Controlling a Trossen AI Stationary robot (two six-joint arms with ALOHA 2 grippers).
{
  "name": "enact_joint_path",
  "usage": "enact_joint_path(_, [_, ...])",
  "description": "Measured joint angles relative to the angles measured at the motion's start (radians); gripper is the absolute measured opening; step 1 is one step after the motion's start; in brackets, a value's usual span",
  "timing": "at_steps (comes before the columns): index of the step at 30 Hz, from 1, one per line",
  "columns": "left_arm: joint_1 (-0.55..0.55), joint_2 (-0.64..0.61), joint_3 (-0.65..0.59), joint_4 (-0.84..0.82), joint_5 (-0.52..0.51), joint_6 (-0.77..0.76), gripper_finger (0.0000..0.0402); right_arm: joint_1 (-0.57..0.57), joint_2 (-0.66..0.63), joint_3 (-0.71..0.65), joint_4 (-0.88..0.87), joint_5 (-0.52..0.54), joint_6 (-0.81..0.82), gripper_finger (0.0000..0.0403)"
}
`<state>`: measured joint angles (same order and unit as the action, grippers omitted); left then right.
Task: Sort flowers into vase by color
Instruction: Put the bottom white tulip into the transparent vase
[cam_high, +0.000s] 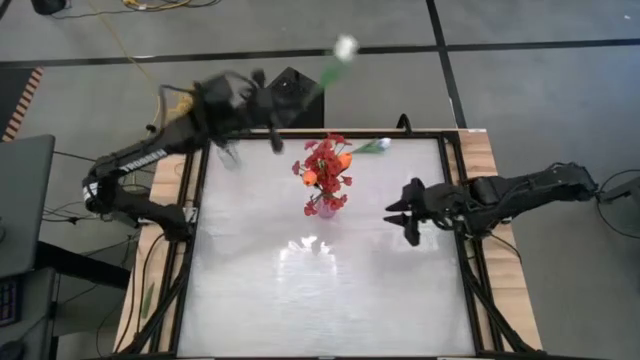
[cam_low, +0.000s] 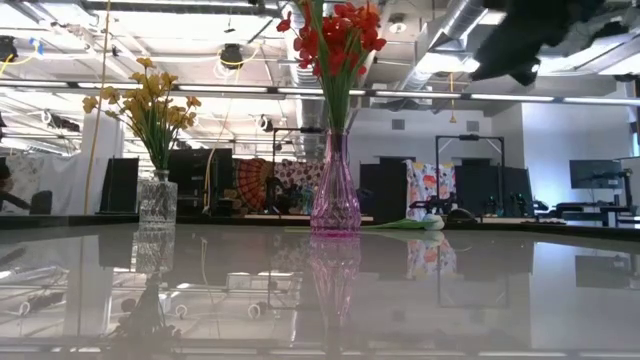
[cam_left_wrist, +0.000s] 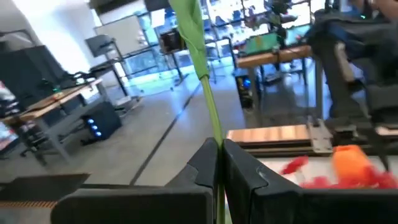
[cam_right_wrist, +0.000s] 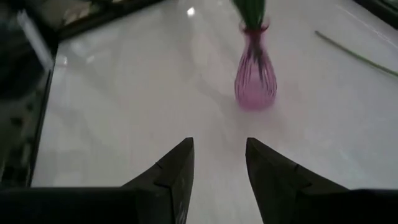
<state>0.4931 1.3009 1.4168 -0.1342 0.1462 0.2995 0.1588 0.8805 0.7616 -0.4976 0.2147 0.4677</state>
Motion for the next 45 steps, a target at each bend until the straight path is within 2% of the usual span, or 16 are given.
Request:
enact_joint_path(4, [0.141, -0.044, -0.048, -0.001, 0.153, -0.01, 0.0, -0.022, 0.091, 0.0, 0.099, 0.022, 0.087, 0.017])
enact_joint_path(8, [0.228, -0.114, -0.213, 0.069, 0.142, -0.047, 0.0, -0.033, 0.19, 0.0, 0.181, 0.022, 0.128, 0.017])
enact_joint_path(11, [0.246, -0.189, -0.372, 0.231, 0.055, -0.092, 0.0, -0.04, 0.257, 0.0, 0.222, 0.022, 0.082, 0.017])
enact_joint_path(14, [0.224, -0.254, -0.535, 0.415, -0.124, -0.085, 0.0, -0.083, 0.293, 0.0, 0.232, 0.004, -0.002, 0.017])
enact_joint_path(16, [0.211, -0.28, -0.639, 0.517, -0.262, -0.085, 0.0, -0.15, 0.267, 0.0, 0.208, -0.062, -0.075, 0.017])
enact_joint_path(18, [0.204, -0.294, -0.727, 0.611, -0.355, -0.087, 0.0, -0.229, 0.22, 0.001, 0.183, -0.119, -0.153, 0.017])
enact_joint_path(22, [0.202, -0.295, -0.847, 0.682, -0.404, -0.069, 0.0, -0.363, 0.164, 0.002, 0.167, -0.175, -0.289, 0.017])
enact_joint_path(29, [0.206, -0.295, -0.92, 0.683, -0.484, -0.004, 0.0, -0.52, 0.184, 0.002, 0.218, -0.32, -0.37, 0.017])
enact_joint_path(36, [0.233, -0.293, -0.92, 0.716, -0.51, 0.07, 0.0, -0.544, 0.252, 0.002, 0.273, -0.408, -0.371, 0.017])
enact_joint_path(40, [0.192, -0.316, -0.92, 0.8, -0.51, 0.064, 0.0, -0.54, 0.281, 0.002, 0.294, -0.457, -0.371, 0.017])
enact_joint_path(43, [0.131, -0.363, -0.92, 0.78, -0.482, -0.003, 0.0, -0.538, 0.287, 0.001, 0.301, -0.46, -0.371, 0.017])
enact_joint_path(45, [0.099, -0.391, -0.919, 0.723, -0.387, -0.07, 0.0, -0.539, 0.286, 0.001, 0.312, -0.46, -0.371, 0.017])
